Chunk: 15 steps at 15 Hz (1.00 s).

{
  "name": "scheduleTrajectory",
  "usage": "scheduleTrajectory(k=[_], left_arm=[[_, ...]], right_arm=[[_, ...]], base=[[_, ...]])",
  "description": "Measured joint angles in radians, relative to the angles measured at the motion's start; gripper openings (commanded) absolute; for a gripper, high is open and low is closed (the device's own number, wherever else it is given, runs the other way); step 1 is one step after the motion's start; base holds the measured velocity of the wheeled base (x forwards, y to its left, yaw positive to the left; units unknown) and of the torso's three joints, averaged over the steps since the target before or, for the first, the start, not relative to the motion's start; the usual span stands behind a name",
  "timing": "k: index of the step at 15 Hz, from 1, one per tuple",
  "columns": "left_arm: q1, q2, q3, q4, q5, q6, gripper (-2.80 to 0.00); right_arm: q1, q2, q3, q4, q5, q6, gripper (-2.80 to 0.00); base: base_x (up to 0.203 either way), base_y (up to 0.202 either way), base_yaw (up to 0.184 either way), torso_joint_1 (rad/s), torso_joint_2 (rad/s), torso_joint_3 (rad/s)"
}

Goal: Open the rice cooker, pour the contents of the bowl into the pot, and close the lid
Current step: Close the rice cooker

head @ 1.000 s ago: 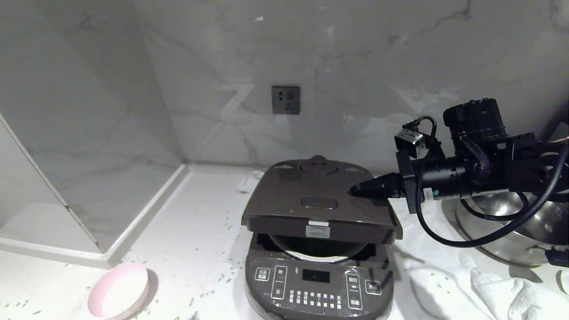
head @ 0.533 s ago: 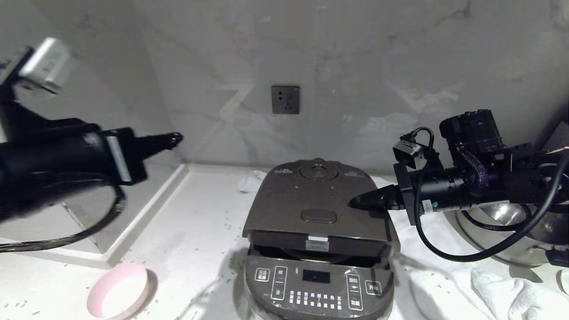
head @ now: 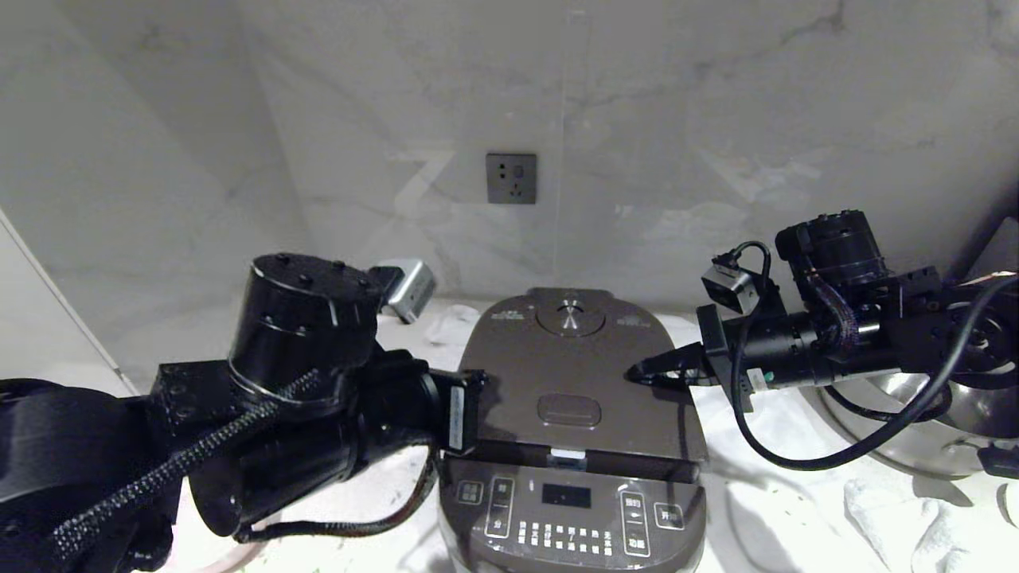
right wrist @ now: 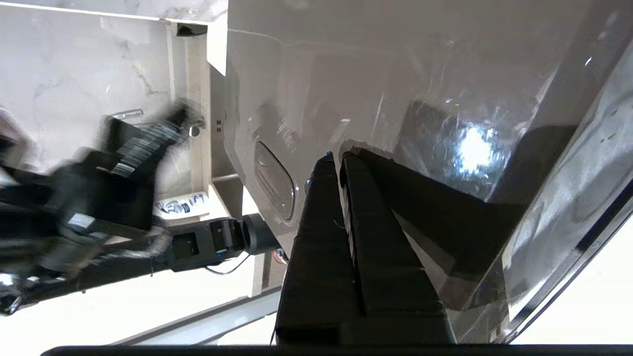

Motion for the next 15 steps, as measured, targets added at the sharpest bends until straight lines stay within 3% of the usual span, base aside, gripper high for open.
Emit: scheduleTrajectory(k=[6,15], left_arm=[[-0.071,0.020,0.096,-0.007,-0.002,-0.001,-2.80],[-0.092,0.060,0.093,-0.004,-0.001,0.000,-2.80]], right_arm=[[0.004,0.013,0.014,0.000,-0.001,0.000,-2.80],[0.004,0.038,0.081,-0.093,0.000,0.000,-2.80]], base=[[0.000,0.000,0.000,0.000,0.00,0.000],[0.000,0.000,0.000,0.000,0.00,0.000]])
